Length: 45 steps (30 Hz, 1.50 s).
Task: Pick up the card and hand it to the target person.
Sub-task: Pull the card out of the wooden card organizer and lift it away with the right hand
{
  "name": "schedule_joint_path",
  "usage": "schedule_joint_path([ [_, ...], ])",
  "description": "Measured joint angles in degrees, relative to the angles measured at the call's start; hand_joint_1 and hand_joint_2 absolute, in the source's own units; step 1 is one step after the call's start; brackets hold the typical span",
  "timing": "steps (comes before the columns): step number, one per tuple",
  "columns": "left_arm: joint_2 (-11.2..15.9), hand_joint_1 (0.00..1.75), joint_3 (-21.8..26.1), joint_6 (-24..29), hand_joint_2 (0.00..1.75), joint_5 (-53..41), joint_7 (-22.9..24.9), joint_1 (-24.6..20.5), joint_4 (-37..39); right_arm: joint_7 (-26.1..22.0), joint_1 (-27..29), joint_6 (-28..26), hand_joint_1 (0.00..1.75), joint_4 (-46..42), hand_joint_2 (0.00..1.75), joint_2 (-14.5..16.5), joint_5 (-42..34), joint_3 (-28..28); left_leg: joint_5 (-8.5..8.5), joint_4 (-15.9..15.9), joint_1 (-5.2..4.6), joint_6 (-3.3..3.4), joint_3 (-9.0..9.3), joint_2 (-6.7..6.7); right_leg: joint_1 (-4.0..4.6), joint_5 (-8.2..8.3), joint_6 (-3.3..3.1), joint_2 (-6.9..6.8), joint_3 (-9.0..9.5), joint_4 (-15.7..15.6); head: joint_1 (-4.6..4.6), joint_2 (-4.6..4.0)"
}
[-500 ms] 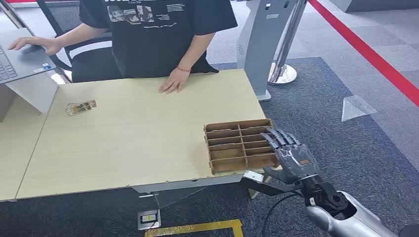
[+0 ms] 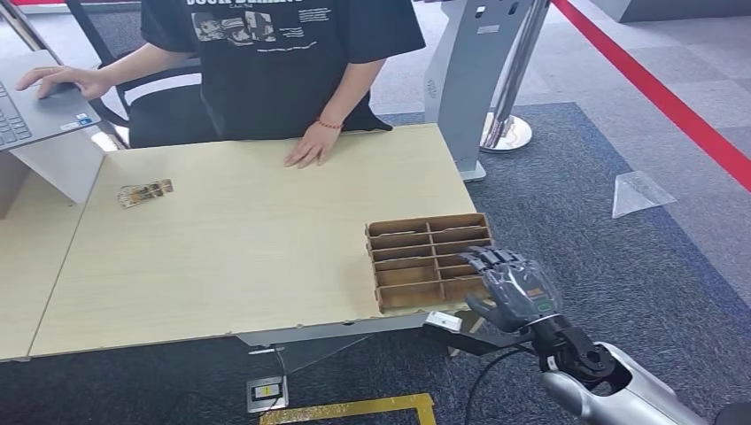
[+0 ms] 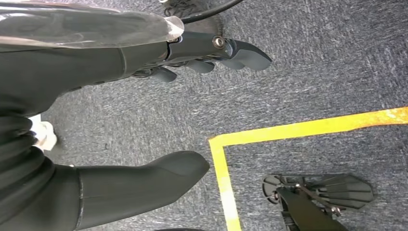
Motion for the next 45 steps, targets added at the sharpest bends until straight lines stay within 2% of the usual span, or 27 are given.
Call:
schedule_joint_path([
  [5, 0.0, 0.00, 0.0, 0.0, 1.75, 0.0, 0.0, 0.0, 0.0, -0.2, -0.4, 0.0, 0.64, 0.0, 1.75, 0.0, -0.6, 0.4, 0.00, 0.0, 0.00, 0.00, 0.00, 0.00, 0.00, 0.00, 0.00, 0.00, 0.00, 0.0, -0.01, 0.01],
  [8, -0.1, 0.00, 0.0, 0.0, 1.75, 0.0, -0.1, 0.0, 0.0, -0.8, -0.8, 0.0, 0.77, 0.1, 1.75, 0.1, -1.1, 0.6, 0.00, 0.0, 0.00, 0.00, 0.00, 0.00, 0.00, 0.00, 0.00, 0.00, 0.00, 0.0, -0.01, 0.00],
  [9, -0.1, 0.00, 0.0, 0.0, 1.75, 0.0, -0.2, 0.0, 0.0, -1.0, -1.0, 0.0, 0.75, 0.1, 1.75, 0.1, -1.4, 0.7, 0.00, 0.0, 0.00, 0.00, 0.00, 0.00, 0.00, 0.00, 0.00, 0.00, 0.00, 0.0, -0.01, 0.01],
  [12, -0.1, 0.00, 0.0, 0.0, 1.75, 0.0, -0.4, 0.0, 0.0, -1.5, -1.7, 0.0, 0.55, 0.6, 1.75, 0.2, -1.8, 0.9, 0.00, 0.0, 0.00, 0.00, 0.00, 0.00, 0.00, 0.00, 0.00, 0.00, 0.00, 0.0, -0.01, 0.01],
  [13, -0.1, 0.00, 0.0, 0.0, 1.75, 0.0, -0.5, 0.0, 0.0, -1.6, -1.9, 0.0, 0.55, 0.8, 1.75, 0.2, -1.8, 0.9, 0.00, 0.0, 0.00, 0.00, 0.00, 0.00, 0.00, 0.00, 0.00, 0.00, 0.00, 0.0, -0.01, 0.01],
  [29, -0.3, 0.00, 0.0, 0.1, 1.75, 0.0, -0.6, 0.0, 0.0, -2.8, -4.5, -0.4, 0.76, 6.1, 1.75, 1.3, -1.1, 1.9, 0.00, 0.0, 0.00, 0.00, -0.01, 0.00, 0.00, 0.00, 0.00, 0.00, 0.00, 0.0, 0.00, 0.00],
  [34, -0.3, 0.00, 0.0, 0.1, 1.75, 0.1, -0.8, 0.0, 0.0, -2.8, -4.9, -0.4, 0.87, 7.3, 1.75, 1.6, -1.0, 2.1, 0.00, 0.0, 0.00, 0.00, -0.01, 0.00, 0.00, 0.00, 0.00, 0.00, 0.00, 0.0, -0.01, 0.00],
  [39, -0.3, 0.00, 0.0, 0.1, 1.75, 0.1, -0.8, 0.0, 0.0, -2.8, -5.2, -0.4, 0.85, 8.1, 1.75, 1.6, -1.0, 2.2, 0.00, 0.0, 0.00, 0.00, -0.01, 0.00, 0.00, 0.00, 0.00, 0.00, 0.00, 0.0, -0.01, 0.01],
  [45, -0.3, 0.00, 0.0, 0.1, 1.75, 0.1, -0.8, 0.0, 0.0, -3.2, -5.2, -0.7, 0.90, 8.9, 1.75, 1.6, -1.0, 1.9, 0.00, 0.0, 0.00, 0.00, 0.00, 0.00, 0.00, 0.00, 0.00, 0.00, -0.01, 0.0, 0.00, 0.01],
])
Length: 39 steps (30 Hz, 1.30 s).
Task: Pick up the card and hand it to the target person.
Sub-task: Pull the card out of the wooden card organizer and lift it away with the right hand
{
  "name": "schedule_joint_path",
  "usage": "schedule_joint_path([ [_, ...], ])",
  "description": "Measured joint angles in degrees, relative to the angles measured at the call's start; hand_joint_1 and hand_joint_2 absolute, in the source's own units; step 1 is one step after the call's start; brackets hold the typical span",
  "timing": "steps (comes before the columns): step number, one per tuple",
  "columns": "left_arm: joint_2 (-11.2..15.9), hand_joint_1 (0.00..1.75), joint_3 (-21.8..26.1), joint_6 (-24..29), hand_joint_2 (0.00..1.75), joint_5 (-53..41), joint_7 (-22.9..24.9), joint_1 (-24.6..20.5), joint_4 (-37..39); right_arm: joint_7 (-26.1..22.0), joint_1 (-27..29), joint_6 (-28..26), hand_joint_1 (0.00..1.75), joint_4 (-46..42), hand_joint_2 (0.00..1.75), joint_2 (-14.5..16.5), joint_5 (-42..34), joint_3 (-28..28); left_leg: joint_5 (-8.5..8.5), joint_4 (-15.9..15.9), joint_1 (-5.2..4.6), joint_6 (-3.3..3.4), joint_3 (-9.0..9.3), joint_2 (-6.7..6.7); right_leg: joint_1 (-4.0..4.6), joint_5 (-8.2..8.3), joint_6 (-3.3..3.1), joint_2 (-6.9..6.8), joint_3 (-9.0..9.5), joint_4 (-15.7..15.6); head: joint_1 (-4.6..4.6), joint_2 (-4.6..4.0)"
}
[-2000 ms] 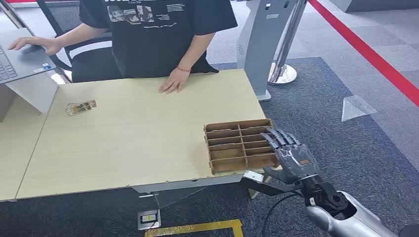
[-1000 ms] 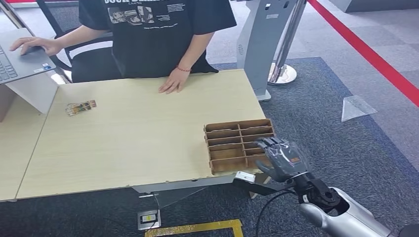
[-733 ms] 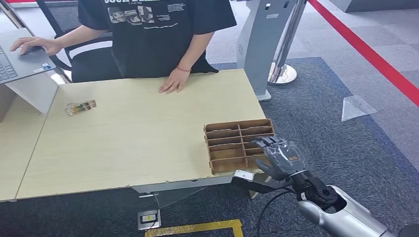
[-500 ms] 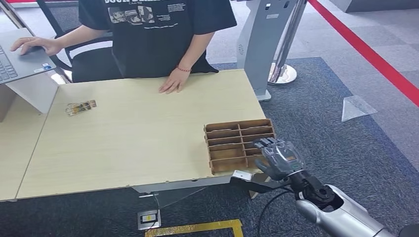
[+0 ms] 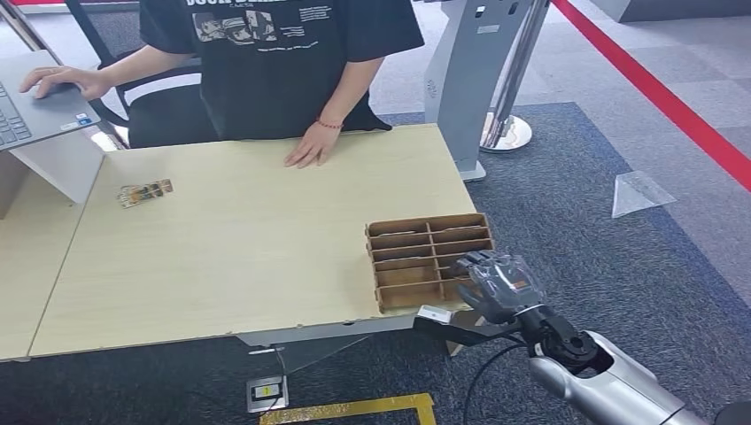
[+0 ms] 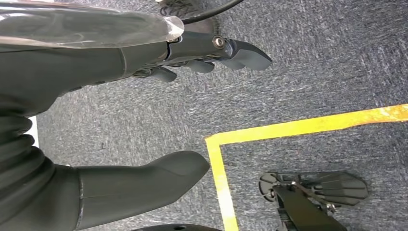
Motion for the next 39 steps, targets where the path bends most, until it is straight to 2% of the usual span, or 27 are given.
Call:
schedule_joint_path([
  [13, 0.0, 0.00, 0.0, -0.1, 1.75, 0.0, 0.0, 0.0, 0.0, -0.4, 0.5, 0.0, 0.96, 0.3, 1.75, 0.0, 0.1, -2.8, 0.00, 0.0, 0.00, 0.00, 0.02, 0.01, 0.00, 0.00, 0.00, 0.01, 0.00, 0.0, 0.00, 0.00],
  [15, 0.0, 0.00, 0.0, -0.1, 1.75, 0.0, 0.0, 0.0, 0.0, -0.4, 0.7, 0.0, 1.04, 0.3, 1.75, 0.0, 0.2, -3.2, 0.00, 0.0, 0.00, 0.00, 0.02, 0.01, 0.00, 0.00, 0.00, 0.01, 0.00, 0.0, 0.00, -0.01],
  [19, 0.0, 0.00, 0.0, -0.1, 1.75, 0.0, 0.2, 0.0, 0.0, -0.6, 0.9, 0.0, 1.63, 0.2, 1.75, 0.0, 0.7, -3.7, 0.00, 0.0, 0.00, 0.00, 0.01, 0.01, 0.00, 0.00, 0.00, 0.01, 0.00, 0.0, -0.01, 0.01],
  [22, 0.1, 0.00, 0.0, -0.1, 1.75, 0.1, 0.3, 0.0, 0.0, -1.3, 1.0, 0.3, 1.72, 0.2, 1.75, 0.0, 1.5, -4.2, 0.00, 0.0, 0.00, 0.00, 0.01, 0.01, 0.00, 0.00, 0.00, 0.01, 0.00, 0.0, -0.01, 0.00],
  [31, 0.3, 0.00, 0.0, -0.1, 1.75, 0.1, 0.6, 0.0, 0.0, -3.0, 0.9, 1.2, 1.75, 0.1, 1.75, 0.0, 2.5, -4.8, 0.00, 0.0, 0.00, 0.00, 0.01, 0.00, 0.00, 0.00, 0.00, 0.00, 0.01, 0.0, 0.00, -0.01],
  [39, 0.3, 0.00, 0.0, -0.2, 1.75, 0.1, 1.0, 0.0, 0.0, -5.4, 1.0, 4.1, 1.75, -2.6, 1.75, 0.0, 0.1, -5.8, 0.00, 0.0, 0.00, 0.00, 0.02, 0.01, 0.00, 0.00, 0.00, 0.01, 0.01, 0.0, -0.01, -0.01],
])
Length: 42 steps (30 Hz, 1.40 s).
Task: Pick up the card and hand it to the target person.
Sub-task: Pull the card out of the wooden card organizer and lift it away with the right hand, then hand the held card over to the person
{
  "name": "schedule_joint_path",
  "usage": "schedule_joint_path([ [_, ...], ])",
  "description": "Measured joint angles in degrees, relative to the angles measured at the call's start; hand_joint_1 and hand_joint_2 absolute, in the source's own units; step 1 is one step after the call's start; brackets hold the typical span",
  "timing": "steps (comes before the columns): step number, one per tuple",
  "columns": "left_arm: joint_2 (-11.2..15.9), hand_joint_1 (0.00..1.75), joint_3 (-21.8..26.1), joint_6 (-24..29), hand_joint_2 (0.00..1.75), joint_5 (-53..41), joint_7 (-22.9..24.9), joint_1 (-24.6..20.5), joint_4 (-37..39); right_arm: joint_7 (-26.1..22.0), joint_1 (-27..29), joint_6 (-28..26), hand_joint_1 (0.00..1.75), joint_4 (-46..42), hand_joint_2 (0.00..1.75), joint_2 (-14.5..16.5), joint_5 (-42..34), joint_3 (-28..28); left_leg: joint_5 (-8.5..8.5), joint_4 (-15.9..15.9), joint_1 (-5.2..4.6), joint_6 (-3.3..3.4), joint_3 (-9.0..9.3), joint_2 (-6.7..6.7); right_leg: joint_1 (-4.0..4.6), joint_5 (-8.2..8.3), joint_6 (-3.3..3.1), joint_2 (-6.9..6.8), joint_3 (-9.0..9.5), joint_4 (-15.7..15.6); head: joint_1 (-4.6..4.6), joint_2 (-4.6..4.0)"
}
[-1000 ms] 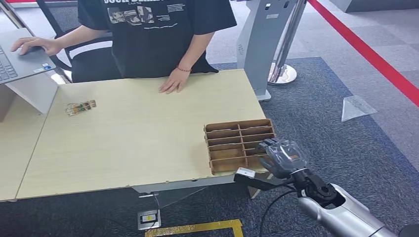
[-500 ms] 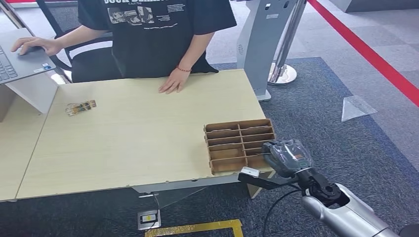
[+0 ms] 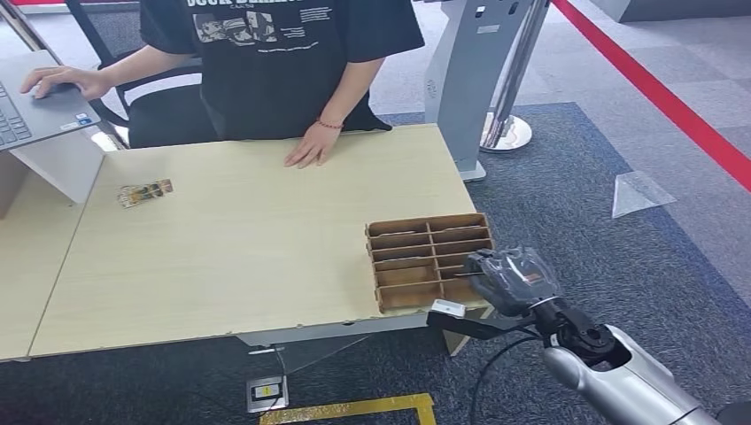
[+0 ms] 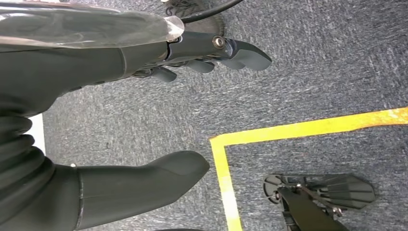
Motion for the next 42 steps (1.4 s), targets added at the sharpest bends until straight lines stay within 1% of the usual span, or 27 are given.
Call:
schedule_joint_path([
  [5, 0.1, 0.00, 0.0, -0.4, 1.75, 0.0, -0.2, 0.0, 0.0, -1.7, 0.0, 4.5, 1.75, -3.9, 1.75, -0.6, -2.3, -1.2, 0.00, 0.0, 0.00, 0.00, 0.00, 0.00, 0.00, 0.00, 0.00, 0.00, 0.00, 0.0, 0.01, 0.01],
  [12, 0.3, 0.00, 0.0, -0.6, 1.75, 0.0, -0.7, 0.0, 0.0, -1.8, -0.1, 10.2, 1.75, -11.3, 1.75, -3.4, -3.4, -3.4, 0.00, 0.0, -0.01, 0.00, 0.00, 0.00, -0.01, 0.00, 0.00, 0.00, 0.00, 0.0, 0.01, 0.00],
  [16, 0.4, 0.00, 0.0, -0.7, 1.75, 0.0, -0.7, 0.0, 0.0, -1.0, -0.3, 12.1, 1.75, -15.8, 1.75, -5.3, -3.8, -4.8, 0.00, 0.0, -0.02, 0.00, 0.00, 0.00, -0.01, 0.00, 0.00, 0.00, 0.00, 0.0, 0.01, 0.01],
  [20, 0.5, 0.00, 0.0, -0.9, 1.75, -0.3, -0.8, 0.0, 0.0, 0.0, -0.7, 12.3, 1.75, -20.1, 1.75, -7.0, -4.3, -6.1, 0.00, 0.0, -0.02, 0.00, 0.00, 0.00, -0.01, 0.00, 0.00, 0.01, 0.00, 0.0, 0.01, 0.00],
  [22, 0.5, 0.00, 0.0, -0.9, 1.75, -0.4, -0.9, 0.0, 0.0, 0.4, -1.2, 11.6, 1.75, -21.8, 1.75, -7.6, -4.8, -6.6, 0.00, 0.0, -0.02, 0.00, 0.01, 0.01, -0.01, 0.00, 0.00, 0.01, 0.00, 0.0, 0.02, 0.00],
  [25, 0.5, 0.00, 0.0, -0.9, 1.75, -0.7, -0.9, 0.0, 0.0, 1.4, -2.1, 9.1, 1.75, -23.3, 1.75, -7.8, -4.7, -7.0, 0.00, 0.0, -0.01, 0.00, 0.00, 0.01, -0.01, 0.00, 0.00, 0.01, 0.00, 0.0, 0.01, 0.00],
  [32, 0.4, 0.00, 0.0, -1.1, 1.75, -2.0, -0.7, -0.1, 0.0, 5.4, -6.0, 1.3, 1.75, -21.7, 1.75, -7.3, 2.2, -5.8, 0.00, 0.0, 0.00, 0.00, -0.02, 0.00, 0.00, 0.00, 0.00, 0.00, 0.02, 0.0, 0.01, 0.00],
  [35, 0.3, 0.00, -0.1, -1.1, 1.75, -2.5, -0.7, -0.2, 0.0, 7.0, -7.9, -1.5, 1.75, -18.9, 1.75, -5.7, 4.5, -4.4, 0.01, 0.0, 0.00, 0.00, -0.03, -0.01, 0.00, 0.00, 0.00, -0.01, 0.02, 0.0, 0.01, 0.00],
  [38, 0.1, 0.00, -0.1, -1.1, 1.75, -3.1, -0.6, -0.3, 0.0, 8.0, -10.6, -4.7, 1.75, -14.9, 1.75, -3.6, 5.8, -2.9, 0.01, 0.0, 0.00, 0.00, -0.04, -0.01, 0.00, 0.00, 0.00, -0.01, 0.02, 0.1, 0.01, 0.00],
  [40, 0.0, 0.00, -0.2, -1.1, 1.75, -3.4, -0.6, -0.4, 0.0, 8.3, -12.9, -6.2, 1.75, -11.6, 1.75, -2.0, 5.9, -1.7, 0.02, 0.0, 0.01, 0.00, -0.04, -0.02, 0.00, 0.01, 0.00, -0.03, 0.02, 0.1, 0.01, 0.00],
  [42, -0.1, 0.00, -0.3, -1.1, 1.75, -3.8, -0.3, -0.6, 0.0, 8.6, -16.5, -7.4, 1.75, -6.5, 1.75, -0.1, 5.8, -0.3, 0.03, 0.0, 0.01, 0.00, -0.05, -0.03, 0.00, 0.01, -0.01, -0.03, 0.02, 0.1, 0.01, 0.00],
])
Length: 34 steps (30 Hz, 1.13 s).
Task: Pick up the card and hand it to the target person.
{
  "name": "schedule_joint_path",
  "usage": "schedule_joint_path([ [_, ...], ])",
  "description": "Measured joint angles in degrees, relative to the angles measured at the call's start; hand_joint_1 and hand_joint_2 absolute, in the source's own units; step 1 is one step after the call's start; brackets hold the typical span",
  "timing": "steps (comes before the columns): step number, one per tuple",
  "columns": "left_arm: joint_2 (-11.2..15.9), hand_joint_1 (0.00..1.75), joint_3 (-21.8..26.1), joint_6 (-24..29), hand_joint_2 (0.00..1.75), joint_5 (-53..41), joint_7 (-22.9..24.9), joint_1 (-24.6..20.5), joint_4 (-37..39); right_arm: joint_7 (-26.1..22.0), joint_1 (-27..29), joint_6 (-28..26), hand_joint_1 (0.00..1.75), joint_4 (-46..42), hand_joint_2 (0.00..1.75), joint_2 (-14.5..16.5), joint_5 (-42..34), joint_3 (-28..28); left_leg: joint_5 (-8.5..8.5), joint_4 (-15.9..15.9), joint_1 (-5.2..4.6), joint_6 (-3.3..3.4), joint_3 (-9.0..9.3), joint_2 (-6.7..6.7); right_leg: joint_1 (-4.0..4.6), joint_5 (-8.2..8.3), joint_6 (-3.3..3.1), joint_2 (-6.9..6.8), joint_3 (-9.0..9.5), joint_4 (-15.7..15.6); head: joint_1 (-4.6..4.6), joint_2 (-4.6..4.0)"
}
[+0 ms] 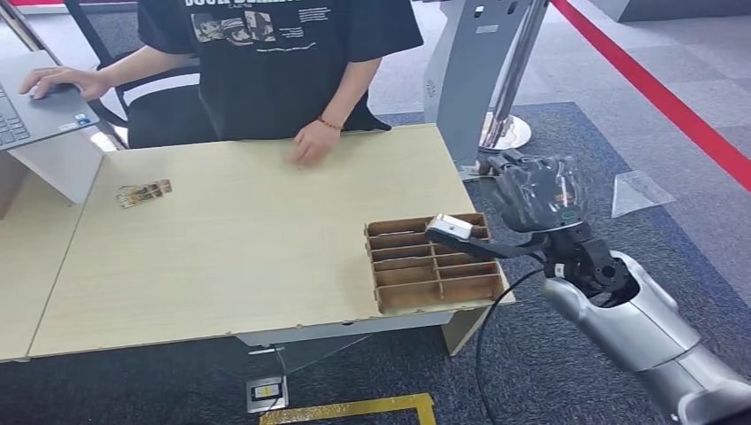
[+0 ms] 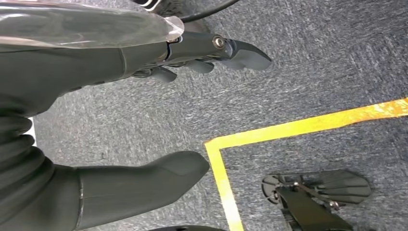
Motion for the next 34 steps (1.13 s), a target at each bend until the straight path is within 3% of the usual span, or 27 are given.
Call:
schedule_joint_path([
  [10, -0.4, 0.00, -0.3, 0.0, 1.75, -0.4, 0.6, -0.4, 0.0, 2.4, -13.3, -3.4, 1.75, 22.3, 1.75, 7.6, 2.3, 5.2, 0.03, 0.0, 0.00, 0.00, -0.02, -0.04, 0.00, 0.00, -0.01, -0.04, -0.02, 0.0, -0.01, 0.00],
  [16, -0.5, 0.00, -0.3, 0.1, 1.75, -0.5, 0.8, -0.4, 0.0, 7.0, -17.9, -2.0, 1.75, 31.6, 1.75, 10.6, 8.0, 7.6, 0.02, 0.0, 0.00, 0.00, -0.02, -0.04, 0.00, 0.00, -0.01, -0.04, -0.03, 0.0, -0.01, 0.01],
  [22, -0.5, 0.00, -0.6, 0.1, 1.75, -0.7, 1.3, -0.4, 0.0, 8.6, -19.7, -0.9, 1.69, 37.2, 1.75, 12.4, 10.0, 9.4, 0.03, 0.0, 0.00, 0.00, -0.01, -0.04, 0.00, 0.00, -0.01, -0.05, -0.03, 0.0, -0.01, 0.00],
  [26, -0.5, 0.00, -0.8, 0.1, 1.75, -0.8, 1.5, -0.4, 0.0, 8.2, -19.7, -0.7, 0.04, 38.6, 1.75, 12.8, 9.7, 9.8, 0.02, 0.0, 0.00, 0.00, -0.01, -0.04, 0.00, 0.00, -0.01, -0.04, -0.04, 0.0, -0.01, 0.01],
  [34, -0.5, 0.00, -1.2, -0.3, 1.75, -0.9, 1.5, -0.3, 0.0, 5.8, -17.2, 2.2, 0.00, 36.3, 1.75, 12.7, 4.9, 10.0, 0.02, 0.0, -0.01, 0.00, 0.04, 0.00, 0.00, 0.00, -0.01, 0.01, -0.05, 0.0, -0.01, 0.00],
])
